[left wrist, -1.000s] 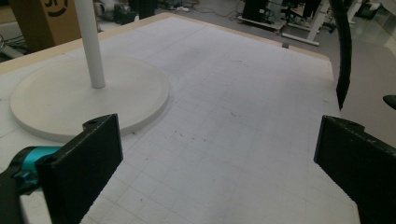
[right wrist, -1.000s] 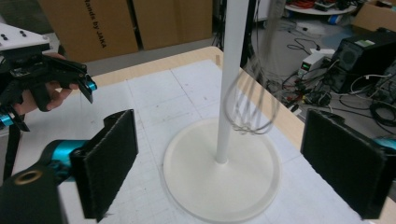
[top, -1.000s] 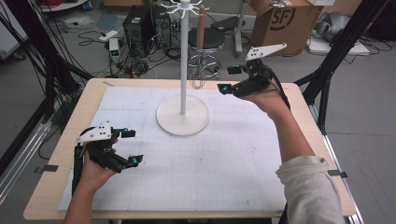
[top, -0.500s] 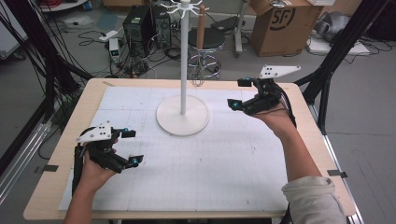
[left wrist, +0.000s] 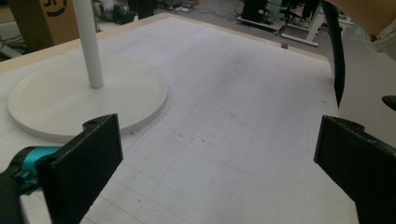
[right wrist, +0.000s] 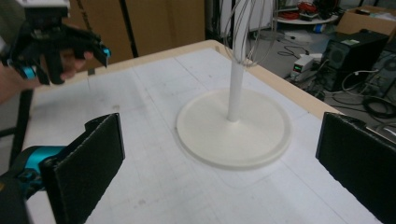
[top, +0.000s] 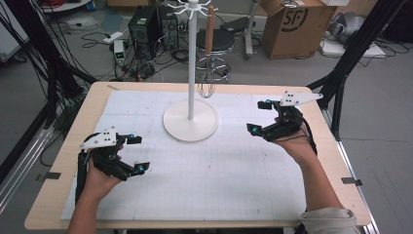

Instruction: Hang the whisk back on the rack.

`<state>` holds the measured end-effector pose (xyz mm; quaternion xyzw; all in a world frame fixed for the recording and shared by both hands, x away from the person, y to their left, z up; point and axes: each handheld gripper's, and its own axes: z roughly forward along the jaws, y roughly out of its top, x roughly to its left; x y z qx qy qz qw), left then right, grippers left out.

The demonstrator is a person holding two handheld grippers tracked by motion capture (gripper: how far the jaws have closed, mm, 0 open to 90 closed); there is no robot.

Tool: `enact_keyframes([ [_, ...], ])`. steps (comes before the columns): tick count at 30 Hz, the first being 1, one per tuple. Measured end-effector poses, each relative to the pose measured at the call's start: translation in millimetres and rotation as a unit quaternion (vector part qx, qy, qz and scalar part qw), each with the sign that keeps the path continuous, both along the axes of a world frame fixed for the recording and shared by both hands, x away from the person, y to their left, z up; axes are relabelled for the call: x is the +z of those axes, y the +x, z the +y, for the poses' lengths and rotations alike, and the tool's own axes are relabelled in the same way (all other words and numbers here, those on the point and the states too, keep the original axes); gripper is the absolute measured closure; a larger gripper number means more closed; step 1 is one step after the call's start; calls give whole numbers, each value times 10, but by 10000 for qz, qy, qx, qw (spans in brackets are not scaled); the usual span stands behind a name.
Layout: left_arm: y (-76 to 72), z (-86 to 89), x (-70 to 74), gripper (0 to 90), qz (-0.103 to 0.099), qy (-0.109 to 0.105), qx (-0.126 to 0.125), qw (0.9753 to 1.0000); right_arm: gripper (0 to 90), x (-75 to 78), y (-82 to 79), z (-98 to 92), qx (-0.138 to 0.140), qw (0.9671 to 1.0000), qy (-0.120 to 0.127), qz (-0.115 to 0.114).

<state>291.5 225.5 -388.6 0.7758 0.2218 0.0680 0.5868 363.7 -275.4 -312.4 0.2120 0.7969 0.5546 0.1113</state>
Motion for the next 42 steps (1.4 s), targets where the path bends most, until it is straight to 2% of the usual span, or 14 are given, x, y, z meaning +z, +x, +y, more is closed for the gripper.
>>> enact_keyframes([
  [3, -1, 10, 1, 17, 1, -21, 20, 10000, 1, -42, -82, -65, 16, 10000, 81, -50],
  [8, 4, 6, -2, 17, -9, 7, 16, 10000, 1, -152, -179, -175, -89, 9996, 268, 26],
  [15, 11, -1, -13, 17, 7, 6, 20, 10000, 1, -347, -270, -295, -242, 9991, 346, 96],
  [17, 10, -3, -20, 17, 31, -9, 21, 10000, 1, -406, -289, -330, -300, 9985, 435, 156],
  [20, 17, -4, -29, 17, 37, 23, 11, 10000, 1, -475, -300, -361, -406, 9985, 222, 302],
  [22, 19, -3, -33, 16, 44, 29, 10, 10000, 1, -481, -309, -362, -410, 9987, 148, 265],
  [25, 17, 3, -33, 17, 44, 27, 27, 10000, 1, -503, -339, -346, -400, 9987, 257, 160],
  [29, 18, 5, -35, 17, 38, 14, 24, 10000, 1, -627, -365, -358, -447, 9984, 228, 273],
  [33, 25, -11, -49, 17, 58, 40, 6, 10000, 1, -721, -407, -404, -527, 9976, 303, 320],
  [40, 38, -13, -76, 17, 98, 52, 33, 9999, 1, -847, -488, -488, -664, 9963, 480, 271],
  [42, 38, -15, -81, 17, 111, 59, 37, 9999, 1, -884, -485, -478, -643, 9966, 310, 411],
])
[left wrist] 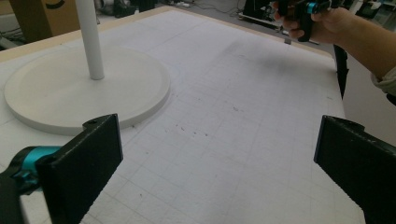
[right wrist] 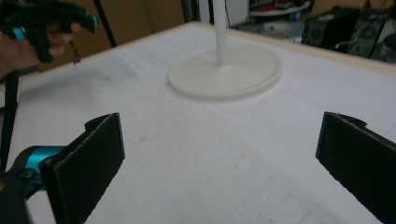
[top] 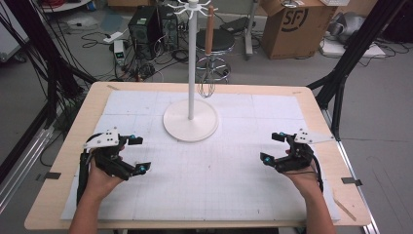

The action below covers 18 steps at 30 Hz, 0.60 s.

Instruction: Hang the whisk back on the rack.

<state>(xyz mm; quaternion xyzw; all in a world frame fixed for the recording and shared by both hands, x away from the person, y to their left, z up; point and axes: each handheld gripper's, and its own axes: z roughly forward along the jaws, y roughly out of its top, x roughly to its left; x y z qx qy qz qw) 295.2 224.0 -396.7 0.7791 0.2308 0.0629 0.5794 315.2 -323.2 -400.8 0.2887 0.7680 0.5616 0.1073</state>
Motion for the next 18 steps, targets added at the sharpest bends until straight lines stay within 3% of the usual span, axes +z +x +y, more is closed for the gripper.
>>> enact_keyframes([
  [5, 1, 0, -8, 16, -10, 24, -1, 10000, 1, -9, 6, 39, 10, 9999, -74, -92],
  [18, 2, -34, -38, 17, 36, 76, -34, 10000, 1, -13, 8, 24, -9, 9999, -98, -57],
])
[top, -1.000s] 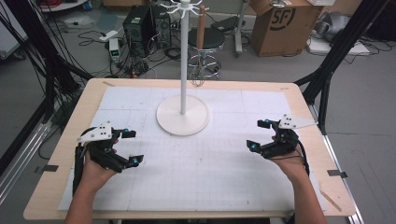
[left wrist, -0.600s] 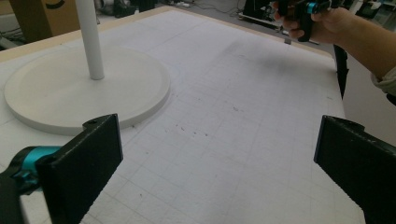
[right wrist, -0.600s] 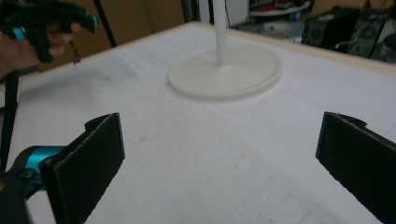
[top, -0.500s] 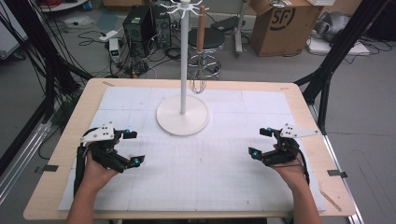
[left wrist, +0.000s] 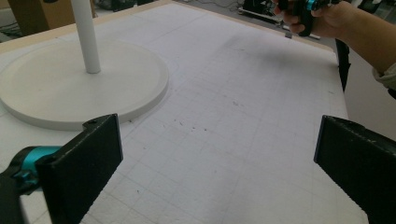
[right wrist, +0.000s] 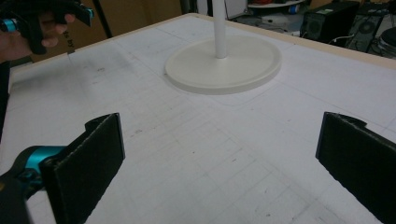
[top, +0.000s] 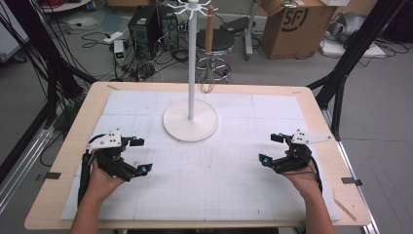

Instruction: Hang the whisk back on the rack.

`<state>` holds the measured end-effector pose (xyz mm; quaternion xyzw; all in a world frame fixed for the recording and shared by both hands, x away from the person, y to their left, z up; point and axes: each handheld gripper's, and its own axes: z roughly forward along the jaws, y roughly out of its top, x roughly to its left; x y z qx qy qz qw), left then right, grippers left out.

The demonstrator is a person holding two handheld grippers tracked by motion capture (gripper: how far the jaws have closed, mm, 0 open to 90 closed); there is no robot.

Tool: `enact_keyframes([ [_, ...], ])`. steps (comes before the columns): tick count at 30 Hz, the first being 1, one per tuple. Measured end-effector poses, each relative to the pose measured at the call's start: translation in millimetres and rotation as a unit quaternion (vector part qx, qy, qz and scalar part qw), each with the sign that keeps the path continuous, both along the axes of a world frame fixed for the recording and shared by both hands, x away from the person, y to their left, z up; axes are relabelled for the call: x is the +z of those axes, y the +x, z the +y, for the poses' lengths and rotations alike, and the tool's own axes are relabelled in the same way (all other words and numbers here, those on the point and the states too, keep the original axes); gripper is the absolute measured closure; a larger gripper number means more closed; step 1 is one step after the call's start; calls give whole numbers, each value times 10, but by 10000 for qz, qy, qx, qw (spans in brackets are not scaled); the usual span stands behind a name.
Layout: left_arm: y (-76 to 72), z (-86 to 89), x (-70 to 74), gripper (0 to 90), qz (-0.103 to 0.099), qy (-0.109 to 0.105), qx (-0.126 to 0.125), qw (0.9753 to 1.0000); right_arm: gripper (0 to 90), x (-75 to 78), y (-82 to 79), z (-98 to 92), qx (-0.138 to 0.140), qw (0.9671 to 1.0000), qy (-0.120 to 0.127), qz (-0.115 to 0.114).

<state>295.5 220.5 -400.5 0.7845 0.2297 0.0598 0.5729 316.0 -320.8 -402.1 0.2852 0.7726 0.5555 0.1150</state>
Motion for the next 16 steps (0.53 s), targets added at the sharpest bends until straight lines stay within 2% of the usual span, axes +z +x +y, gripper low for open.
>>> enact_keyframes([
  [16, 5, -9, -20, 17, 41, 65, 9, 10000, 2, -10, 8, 2, 13, 10000, -55, 26],
])
